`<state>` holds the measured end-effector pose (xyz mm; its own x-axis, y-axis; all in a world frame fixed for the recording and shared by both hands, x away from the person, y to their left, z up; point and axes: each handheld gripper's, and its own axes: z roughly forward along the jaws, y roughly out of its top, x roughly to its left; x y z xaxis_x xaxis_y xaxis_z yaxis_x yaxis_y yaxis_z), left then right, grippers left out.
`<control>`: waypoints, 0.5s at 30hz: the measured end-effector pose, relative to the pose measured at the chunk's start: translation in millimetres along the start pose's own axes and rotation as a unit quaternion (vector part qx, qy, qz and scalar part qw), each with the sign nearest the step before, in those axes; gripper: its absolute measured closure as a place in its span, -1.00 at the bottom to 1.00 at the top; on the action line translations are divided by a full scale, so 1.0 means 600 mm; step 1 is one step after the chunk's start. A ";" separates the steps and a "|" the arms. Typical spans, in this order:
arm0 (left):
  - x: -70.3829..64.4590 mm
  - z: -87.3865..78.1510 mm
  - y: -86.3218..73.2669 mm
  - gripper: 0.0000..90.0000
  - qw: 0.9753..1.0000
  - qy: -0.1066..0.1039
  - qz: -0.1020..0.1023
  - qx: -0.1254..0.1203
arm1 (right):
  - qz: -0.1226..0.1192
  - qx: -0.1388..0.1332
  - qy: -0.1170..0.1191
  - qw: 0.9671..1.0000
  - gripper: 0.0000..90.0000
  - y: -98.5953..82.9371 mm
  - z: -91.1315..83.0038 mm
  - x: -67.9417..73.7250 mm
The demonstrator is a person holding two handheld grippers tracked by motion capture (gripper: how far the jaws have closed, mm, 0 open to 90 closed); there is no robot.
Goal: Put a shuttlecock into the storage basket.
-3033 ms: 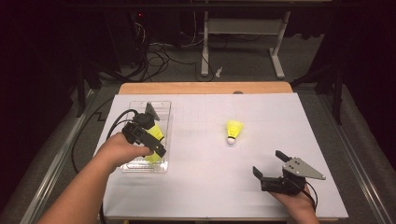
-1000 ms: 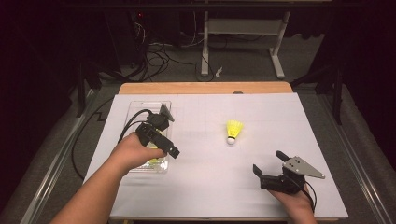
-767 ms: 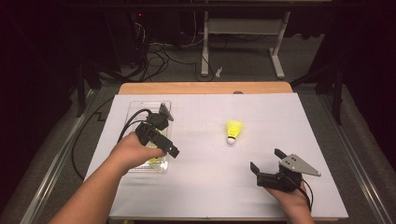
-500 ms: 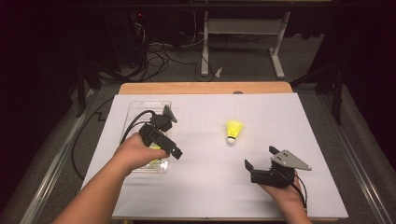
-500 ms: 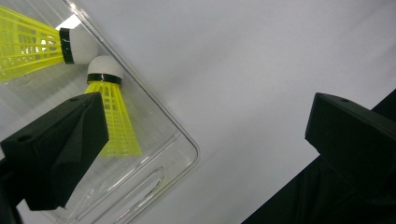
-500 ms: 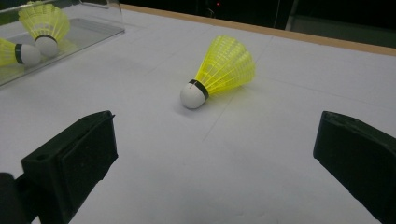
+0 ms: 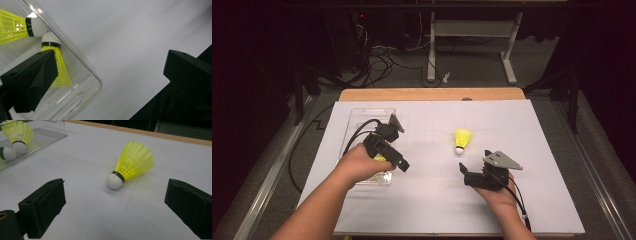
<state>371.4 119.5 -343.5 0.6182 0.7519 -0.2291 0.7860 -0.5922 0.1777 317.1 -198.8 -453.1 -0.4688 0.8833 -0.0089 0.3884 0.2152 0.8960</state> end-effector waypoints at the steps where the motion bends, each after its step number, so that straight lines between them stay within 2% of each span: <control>1: 0.001 -0.001 -0.001 -0.98 1.000 0.000 0.001 0.000 | 0.000 0.003 -0.002 1.000 -0.89 0.003 0.006 0.003; 10: 0.002 0.003 -0.004 -0.98 1.000 -0.005 0.005 -0.002 | 0.016 0.024 -0.019 0.999 -0.65 0.028 0.051 0.024; 15: 0.007 0.007 -0.011 -0.98 1.000 -0.010 0.003 -0.003 | 0.028 0.038 -0.036 0.998 -0.60 0.037 0.071 0.036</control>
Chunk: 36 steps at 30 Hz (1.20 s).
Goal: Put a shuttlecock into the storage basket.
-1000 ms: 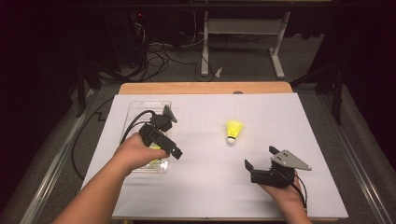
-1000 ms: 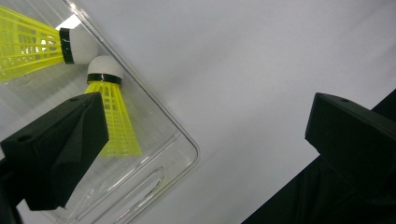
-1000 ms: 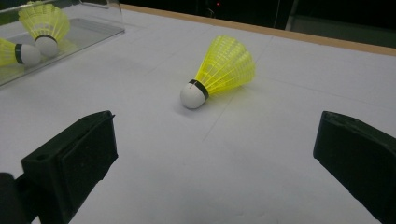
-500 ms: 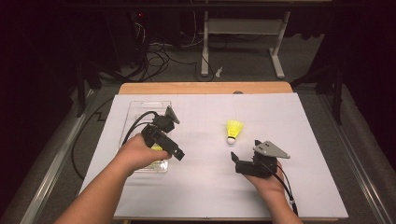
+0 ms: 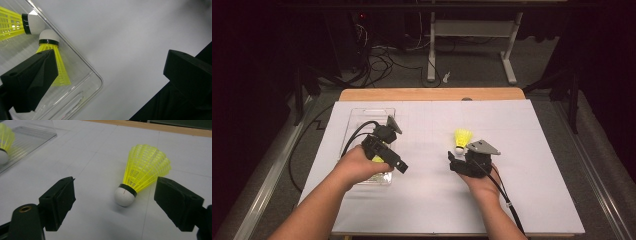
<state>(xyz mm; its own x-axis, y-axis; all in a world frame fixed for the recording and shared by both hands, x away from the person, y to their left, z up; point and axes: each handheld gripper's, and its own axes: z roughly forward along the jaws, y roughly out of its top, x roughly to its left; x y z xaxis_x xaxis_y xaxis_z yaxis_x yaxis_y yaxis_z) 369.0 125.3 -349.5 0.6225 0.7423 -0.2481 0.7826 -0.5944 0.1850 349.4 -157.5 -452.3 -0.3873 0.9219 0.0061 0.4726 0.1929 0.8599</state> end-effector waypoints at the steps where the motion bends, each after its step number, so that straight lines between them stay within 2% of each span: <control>1: 0.000 0.000 -0.002 -0.98 1.000 -0.001 0.000 -0.001 | 0.003 0.002 -0.003 1.000 -0.58 0.001 0.004 0.002; 9: 0.003 -0.002 -0.010 -0.98 1.000 -0.006 0.002 -0.006 | 0.014 0.035 -0.024 0.999 -0.38 -0.001 0.029 -0.010; 12: 0.001 -0.002 -0.009 -0.98 1.000 -0.006 0.005 -0.008 | 0.017 0.047 -0.028 0.998 -0.31 -0.004 0.038 -0.012; 16: 0.000 -0.001 -0.011 -0.98 1.000 -0.005 0.008 -0.009 | 0.032 0.057 -0.029 0.997 -0.22 -0.006 0.044 -0.015; 20: 0.000 -0.002 -0.011 -0.98 1.000 -0.005 0.007 -0.010 | 0.034 0.069 -0.033 0.996 -0.15 -0.006 0.051 -0.014; 25: -0.001 -0.003 -0.012 -0.98 1.000 -0.005 0.009 -0.011 | 0.045 0.072 -0.035 0.996 -0.09 -0.006 0.056 -0.013; 36: -0.001 -0.002 -0.013 -0.97 1.000 -0.002 0.009 -0.010 | 0.054 0.082 -0.045 0.994 0.05 -0.004 0.066 -0.014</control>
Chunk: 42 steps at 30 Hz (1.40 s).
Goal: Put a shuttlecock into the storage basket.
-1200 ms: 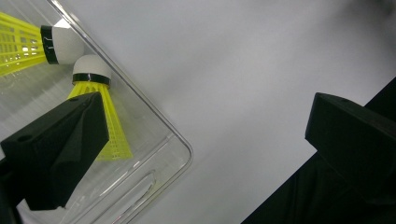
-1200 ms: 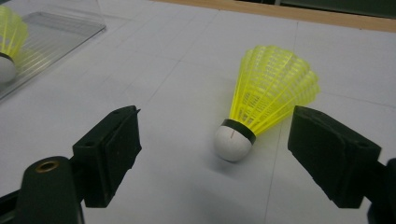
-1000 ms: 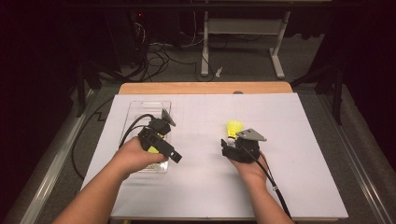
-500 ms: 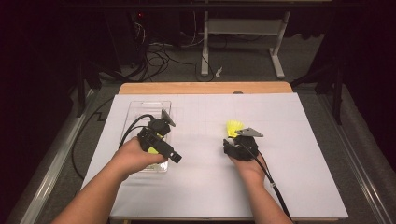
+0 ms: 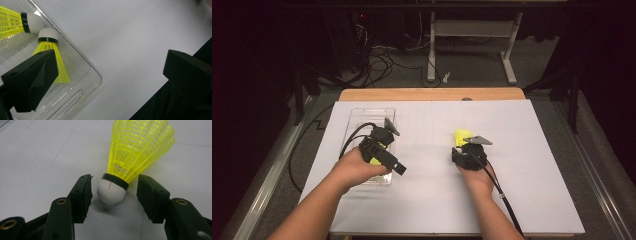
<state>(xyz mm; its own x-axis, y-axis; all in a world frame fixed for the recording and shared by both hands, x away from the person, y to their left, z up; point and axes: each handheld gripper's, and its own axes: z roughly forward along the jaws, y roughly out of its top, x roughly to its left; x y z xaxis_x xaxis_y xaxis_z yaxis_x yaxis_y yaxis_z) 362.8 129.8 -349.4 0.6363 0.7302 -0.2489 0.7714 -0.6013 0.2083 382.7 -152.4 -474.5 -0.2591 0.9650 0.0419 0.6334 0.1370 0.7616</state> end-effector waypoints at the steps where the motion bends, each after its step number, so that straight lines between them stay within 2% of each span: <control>1: 0.001 0.001 0.000 -0.97 1.000 -0.001 -0.001 0.001 | 0.001 -0.001 0.000 1.000 0.07 0.000 0.001 -0.001; 6: 0.002 0.004 -0.002 -0.97 1.000 -0.002 -0.004 0.001 | 0.013 0.005 -0.002 1.000 0.19 0.000 0.002 -0.004; 12: 0.002 0.005 -0.002 -0.97 1.000 -0.001 -0.003 0.003 | 0.012 0.008 0.000 1.000 0.40 0.000 0.002 -0.005; 27: 0.002 0.008 -0.001 -0.96 1.000 0.002 -0.003 0.008 | -0.008 0.006 -0.007 1.000 0.43 -0.002 -0.003 -0.002; 37: -0.006 0.014 0.001 -0.96 1.000 0.006 0.000 0.015 | -0.017 -0.012 0.011 1.000 0.43 -0.005 -0.038 -0.007; 42: -0.009 0.017 0.002 -0.96 1.000 0.006 0.005 0.018 | -0.028 -0.019 0.014 0.999 0.43 -0.018 -0.058 -0.020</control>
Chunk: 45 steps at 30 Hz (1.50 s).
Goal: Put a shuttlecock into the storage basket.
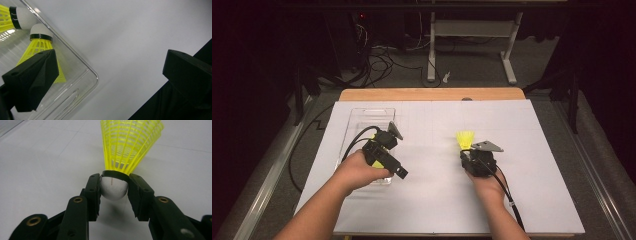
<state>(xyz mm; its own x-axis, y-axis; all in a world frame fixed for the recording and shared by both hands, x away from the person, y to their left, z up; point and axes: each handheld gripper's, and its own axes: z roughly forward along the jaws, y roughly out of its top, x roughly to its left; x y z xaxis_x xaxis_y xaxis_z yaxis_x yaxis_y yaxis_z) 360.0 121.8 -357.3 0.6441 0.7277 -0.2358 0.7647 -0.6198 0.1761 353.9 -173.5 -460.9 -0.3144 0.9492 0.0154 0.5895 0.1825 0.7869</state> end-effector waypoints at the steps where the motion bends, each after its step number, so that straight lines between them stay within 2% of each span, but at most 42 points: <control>1: 0.000 0.001 0.000 -0.96 1.000 -0.001 0.000 -0.001 | -0.005 0.000 -0.001 1.000 0.43 -0.003 -0.003 -0.003; 18: -0.006 0.010 -0.004 -0.96 1.000 0.004 0.001 0.003 | -0.026 -0.013 0.035 0.999 0.43 -0.048 -0.071 -0.044; 25: -0.009 0.012 -0.004 -0.96 1.000 0.004 0.005 0.005 | -0.026 -0.021 0.045 0.998 0.43 -0.068 -0.092 -0.053; 28: -0.013 0.014 -0.004 -0.96 1.000 0.007 0.007 0.004 | -0.034 -0.026 0.046 0.998 0.43 -0.077 -0.102 -0.053; 32: -0.019 0.017 -0.002 -0.97 1.000 0.009 0.015 0.008 | -0.039 -0.038 0.065 0.996 0.43 -0.081 -0.116 -0.049; 35: -0.018 0.018 -0.002 -0.97 1.000 0.009 0.015 0.008 | -0.044 -0.041 0.066 0.996 0.43 -0.079 -0.119 -0.047; 40: -0.020 0.020 0.000 -0.96 1.000 0.010 0.017 0.009 | -0.052 -0.029 0.071 0.996 0.43 -0.081 -0.111 -0.050; 45: -0.022 0.023 0.002 -0.96 1.000 0.012 0.022 0.010 | -0.068 -0.021 0.086 0.994 0.43 -0.080 -0.107 -0.057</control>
<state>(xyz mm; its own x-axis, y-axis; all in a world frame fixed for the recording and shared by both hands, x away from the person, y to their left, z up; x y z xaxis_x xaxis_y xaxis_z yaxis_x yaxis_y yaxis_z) 352.1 107.7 -367.5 0.6779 0.7060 -0.2051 0.7350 -0.6574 0.1661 288.3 -231.2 -459.7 -0.5134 0.8581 0.0089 0.5018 0.2918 0.8143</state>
